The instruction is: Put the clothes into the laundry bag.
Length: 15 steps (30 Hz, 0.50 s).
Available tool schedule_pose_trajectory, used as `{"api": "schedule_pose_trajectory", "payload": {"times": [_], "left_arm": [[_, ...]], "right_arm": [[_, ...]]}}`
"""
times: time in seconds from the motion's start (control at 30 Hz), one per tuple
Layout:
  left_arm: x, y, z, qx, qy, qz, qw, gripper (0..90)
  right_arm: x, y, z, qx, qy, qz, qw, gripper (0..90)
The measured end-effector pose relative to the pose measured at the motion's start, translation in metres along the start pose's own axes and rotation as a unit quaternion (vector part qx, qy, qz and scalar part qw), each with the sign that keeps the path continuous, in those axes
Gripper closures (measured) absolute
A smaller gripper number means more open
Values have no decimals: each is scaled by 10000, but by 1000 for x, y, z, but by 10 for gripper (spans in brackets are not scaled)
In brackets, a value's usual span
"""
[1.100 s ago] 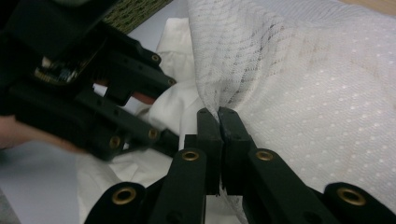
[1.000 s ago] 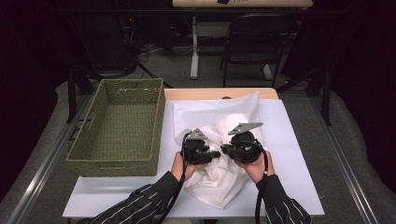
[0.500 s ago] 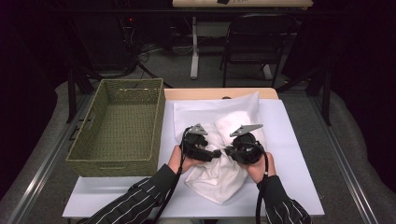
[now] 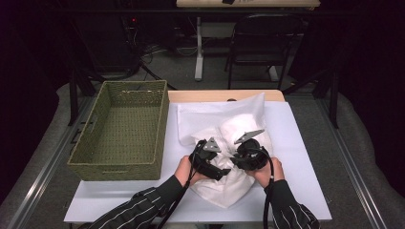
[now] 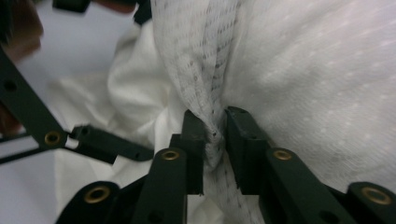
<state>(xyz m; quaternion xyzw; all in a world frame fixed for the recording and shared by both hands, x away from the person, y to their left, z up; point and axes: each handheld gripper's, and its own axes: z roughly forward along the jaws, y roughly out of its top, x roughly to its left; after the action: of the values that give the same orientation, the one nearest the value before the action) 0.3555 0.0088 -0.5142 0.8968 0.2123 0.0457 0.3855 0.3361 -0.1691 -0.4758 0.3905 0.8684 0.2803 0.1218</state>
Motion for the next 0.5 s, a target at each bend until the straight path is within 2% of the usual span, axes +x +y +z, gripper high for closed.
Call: {"api": "schedule_pose_trajectory", "payload": {"times": [0.07,0.2,0.3,0.37,0.4,0.47,0.5], "left_arm": [[-2,1,5,88,17,44,10000,215],[-3,0,5,96,219,124,9996,264],[-1,-2,4,52,313,126,9994,362],[2,-4,4,-32,278,66,9996,429],[2,-5,5,-109,273,-13,9996,459],[5,-6,4,-158,249,12,9996,525],[6,-7,5,-202,249,-40,9995,561]], "right_arm": [[-1,-3,6,200,-11,-173,9996,762],[1,-2,6,220,-96,-230,9994,775],[2,-1,5,65,-226,-171,9996,830],[4,0,2,-68,-279,-188,9994,847],[5,1,0,-122,-257,-174,9994,849],[6,3,-5,-276,-169,-172,9993,843],[6,3,-9,-376,-91,-152,9991,836]]}}
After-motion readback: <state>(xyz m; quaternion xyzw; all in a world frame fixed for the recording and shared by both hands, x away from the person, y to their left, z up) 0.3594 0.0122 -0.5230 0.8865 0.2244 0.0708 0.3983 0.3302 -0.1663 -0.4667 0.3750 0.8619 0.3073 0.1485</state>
